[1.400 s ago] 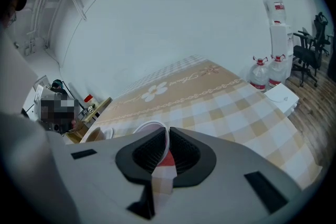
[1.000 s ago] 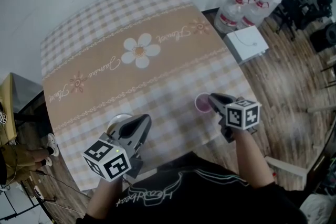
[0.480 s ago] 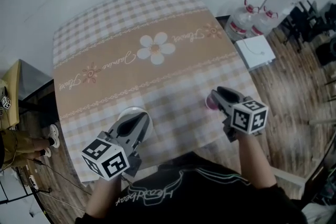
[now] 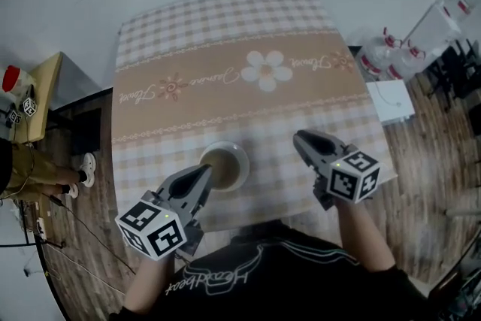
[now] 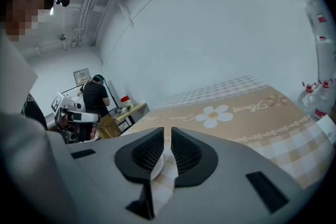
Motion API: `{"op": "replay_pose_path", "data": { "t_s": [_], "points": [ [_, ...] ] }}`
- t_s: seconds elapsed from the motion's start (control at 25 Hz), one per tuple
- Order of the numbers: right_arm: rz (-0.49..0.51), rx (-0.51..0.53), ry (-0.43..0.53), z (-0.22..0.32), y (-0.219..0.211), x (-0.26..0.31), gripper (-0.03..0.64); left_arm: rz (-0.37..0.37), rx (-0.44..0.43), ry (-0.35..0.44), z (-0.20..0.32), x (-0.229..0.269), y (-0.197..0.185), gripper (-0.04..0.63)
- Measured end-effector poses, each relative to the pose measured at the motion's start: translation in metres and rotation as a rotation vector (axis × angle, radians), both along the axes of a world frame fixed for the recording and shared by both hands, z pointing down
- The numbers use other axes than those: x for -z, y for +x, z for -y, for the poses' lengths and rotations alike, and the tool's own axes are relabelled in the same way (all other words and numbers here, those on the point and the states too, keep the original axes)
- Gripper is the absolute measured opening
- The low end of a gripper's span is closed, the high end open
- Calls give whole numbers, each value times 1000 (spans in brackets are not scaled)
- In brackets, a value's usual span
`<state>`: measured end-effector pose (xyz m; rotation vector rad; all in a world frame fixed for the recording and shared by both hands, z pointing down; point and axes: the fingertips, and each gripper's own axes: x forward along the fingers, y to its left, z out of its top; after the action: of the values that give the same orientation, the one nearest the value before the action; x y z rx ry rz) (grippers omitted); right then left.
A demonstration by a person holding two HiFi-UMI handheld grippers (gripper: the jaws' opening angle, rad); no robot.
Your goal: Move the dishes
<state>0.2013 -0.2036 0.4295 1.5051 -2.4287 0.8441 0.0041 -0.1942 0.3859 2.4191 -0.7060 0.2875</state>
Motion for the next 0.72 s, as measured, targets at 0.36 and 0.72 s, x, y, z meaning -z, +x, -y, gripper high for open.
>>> {"op": "replay_pose_path", "data": {
  "t_s": [0.36, 0.72],
  "points": [
    [50, 196, -33, 0, -92, -12, 31, 0, 133, 11, -19, 5, -75, -5],
    [16, 265, -159, 1, -134, -63, 60, 2, 218, 1, -31, 3, -122, -5]
  ]
}}
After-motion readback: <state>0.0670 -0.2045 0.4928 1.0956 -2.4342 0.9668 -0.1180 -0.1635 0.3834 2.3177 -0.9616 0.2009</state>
